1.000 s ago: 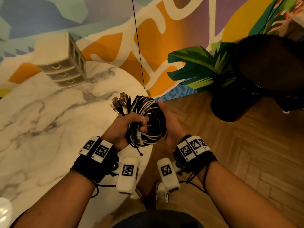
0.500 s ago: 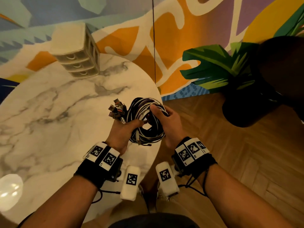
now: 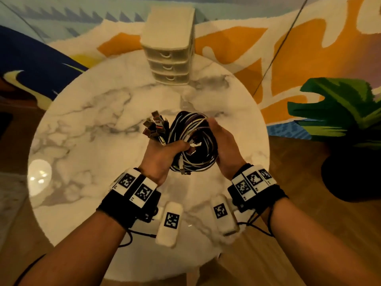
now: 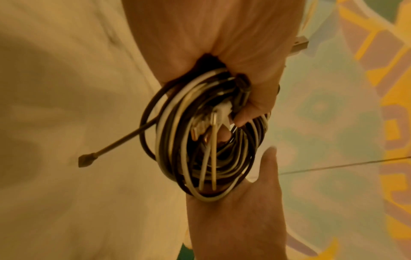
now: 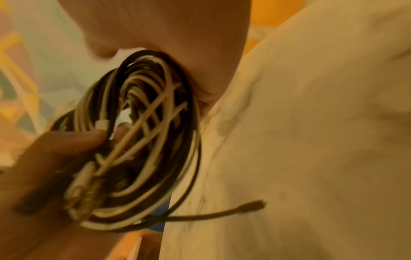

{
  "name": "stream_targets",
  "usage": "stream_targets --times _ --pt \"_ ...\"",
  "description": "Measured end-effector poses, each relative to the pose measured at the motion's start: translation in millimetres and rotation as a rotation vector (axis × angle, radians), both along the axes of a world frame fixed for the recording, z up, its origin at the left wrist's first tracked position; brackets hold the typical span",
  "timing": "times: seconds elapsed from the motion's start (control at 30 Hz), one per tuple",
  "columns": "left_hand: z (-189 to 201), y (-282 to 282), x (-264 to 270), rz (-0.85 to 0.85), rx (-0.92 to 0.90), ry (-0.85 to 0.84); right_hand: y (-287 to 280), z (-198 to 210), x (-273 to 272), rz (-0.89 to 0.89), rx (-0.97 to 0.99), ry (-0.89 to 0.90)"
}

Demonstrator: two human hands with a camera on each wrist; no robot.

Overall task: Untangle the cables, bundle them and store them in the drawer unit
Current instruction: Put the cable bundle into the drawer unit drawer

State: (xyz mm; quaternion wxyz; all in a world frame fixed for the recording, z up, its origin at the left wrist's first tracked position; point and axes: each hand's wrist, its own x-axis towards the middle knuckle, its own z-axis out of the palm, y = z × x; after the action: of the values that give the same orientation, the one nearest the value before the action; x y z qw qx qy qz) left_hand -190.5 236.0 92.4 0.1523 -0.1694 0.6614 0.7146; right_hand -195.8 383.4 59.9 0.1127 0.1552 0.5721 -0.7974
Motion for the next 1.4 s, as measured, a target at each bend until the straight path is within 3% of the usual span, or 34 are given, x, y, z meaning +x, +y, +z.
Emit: stream_targets --times 0.13,0.27,0.33,0.63,0.77,0.9,1.2,1.4 --pt "15.4 -55.9 -42.3 0.133 0.000 0.035 -44.4 -20.1 -70.1 0.158 0.073 0.003" --pt "33.1 -110.3 -80.0 0.259 -0.022 0.129 -71.4 -54.6 -137.6 0.317 0.773 0.122" --pt "37.4 -129.9 -93.8 0.286 -0.032 0.169 -73.4 -73.0 -161.6 0.376 0.965 0.183" --pt "14.4 -164.8 -130.9 0.335 -0.032 0.077 -76.8 -103.7 -238.9 0.561 1.334 0.079" --pt "7.0 -164.0 -131.4 0.359 0.001 0.061 -79.2 -105.5 -243.0 0.591 1.370 0.075" --pt "1.7 -157.0 -135.5 0.323 0.068 0.000 -89.4 -89.7 -229.1 0.506 1.256 0.038" --pt "-11.4 -120.3 -169.2 0.228 0.269 -0.175 -105.5 -84.9 -118.0 0.560 1.168 0.100" --pt "-5.9 -84.9 -197.0 0.183 0.413 -0.066 -103.1 -83.2 -89.9 0.511 1.084 0.100"
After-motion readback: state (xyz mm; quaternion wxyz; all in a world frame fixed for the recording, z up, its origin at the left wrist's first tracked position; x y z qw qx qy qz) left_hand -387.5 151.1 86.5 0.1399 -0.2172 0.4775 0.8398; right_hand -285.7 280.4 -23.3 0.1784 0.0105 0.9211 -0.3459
